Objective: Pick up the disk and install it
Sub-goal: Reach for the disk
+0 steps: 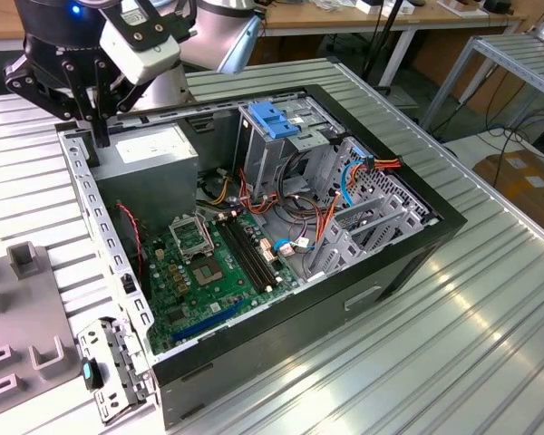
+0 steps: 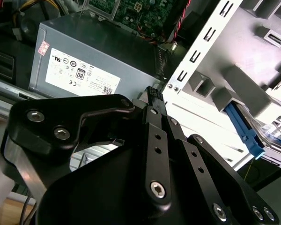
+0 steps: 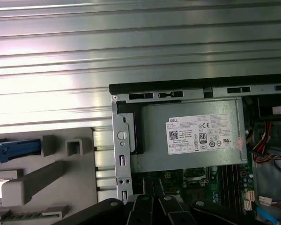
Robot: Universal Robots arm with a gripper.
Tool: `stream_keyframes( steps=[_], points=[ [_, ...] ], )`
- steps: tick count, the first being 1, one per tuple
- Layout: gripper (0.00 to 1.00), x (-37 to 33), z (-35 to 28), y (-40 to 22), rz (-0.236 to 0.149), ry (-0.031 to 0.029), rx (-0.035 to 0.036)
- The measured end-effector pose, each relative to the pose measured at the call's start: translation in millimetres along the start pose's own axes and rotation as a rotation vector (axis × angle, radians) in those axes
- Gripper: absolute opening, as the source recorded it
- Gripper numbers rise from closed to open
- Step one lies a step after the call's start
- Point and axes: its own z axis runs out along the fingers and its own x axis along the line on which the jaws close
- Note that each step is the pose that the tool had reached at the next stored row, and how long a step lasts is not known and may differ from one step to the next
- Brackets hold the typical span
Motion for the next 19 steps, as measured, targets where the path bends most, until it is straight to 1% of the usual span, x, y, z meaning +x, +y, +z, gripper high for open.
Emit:
stream_keyframes(
  steps=[10,19],
  points=[
    [0.11,6.4,-0.1,-0.5,0.000,0.0000,0.0000],
    [0.11,9.9,-0.2,-0.7,0.000,0.0001,0.0000]
  ],
)
